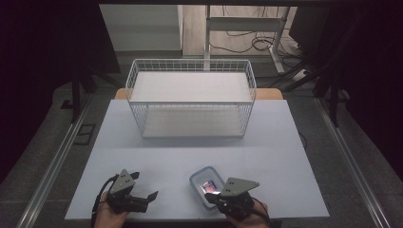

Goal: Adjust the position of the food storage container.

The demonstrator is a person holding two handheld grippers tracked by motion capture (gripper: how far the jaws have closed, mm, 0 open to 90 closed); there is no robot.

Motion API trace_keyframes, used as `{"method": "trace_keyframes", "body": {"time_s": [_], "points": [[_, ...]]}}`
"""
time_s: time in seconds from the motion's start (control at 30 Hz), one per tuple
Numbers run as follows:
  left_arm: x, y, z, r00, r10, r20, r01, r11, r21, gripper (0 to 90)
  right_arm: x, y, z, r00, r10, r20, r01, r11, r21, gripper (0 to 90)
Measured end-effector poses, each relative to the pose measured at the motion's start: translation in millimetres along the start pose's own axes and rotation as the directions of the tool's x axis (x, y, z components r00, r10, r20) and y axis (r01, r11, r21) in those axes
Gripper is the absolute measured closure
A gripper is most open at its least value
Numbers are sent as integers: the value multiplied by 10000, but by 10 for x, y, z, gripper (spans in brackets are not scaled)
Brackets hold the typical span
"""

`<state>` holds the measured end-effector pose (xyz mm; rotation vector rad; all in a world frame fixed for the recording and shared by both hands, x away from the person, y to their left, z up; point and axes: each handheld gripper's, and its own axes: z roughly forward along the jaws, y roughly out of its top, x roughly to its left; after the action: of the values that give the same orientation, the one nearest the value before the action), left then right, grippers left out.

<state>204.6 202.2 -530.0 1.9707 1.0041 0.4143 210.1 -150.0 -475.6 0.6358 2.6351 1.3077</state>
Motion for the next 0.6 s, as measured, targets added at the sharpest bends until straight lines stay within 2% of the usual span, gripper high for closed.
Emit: {"method": "trace_keyframes", "body": {"time_s": [0.17,0.27,0.37,0.43,0.6], "points": [[0,-1,-5,10000,-9,-10,9,10000,-12,34,182,-14,183,9961,-201,-857,240,9987,443,890],[1,-3,-10,10000,-37,-16,37,10000,-32,35,227,-47,267,9952,-469,-854,546,9945,899,890],[4,-4,-16,10000,-82,-4,82,9999,-60,35,167,-76,261,9969,-345,-706,423,9927,1128,891],[7,-5,-19,9999,-101,5,101,9999,-71,36,102,-102,223,9960,22,-897,79,9936,1124,892],[10,-4,-23,9999,-126,-1,126,9999,-88,37,-54,-169,102,9989,101,-455,-44,9923,1236,892]]}}
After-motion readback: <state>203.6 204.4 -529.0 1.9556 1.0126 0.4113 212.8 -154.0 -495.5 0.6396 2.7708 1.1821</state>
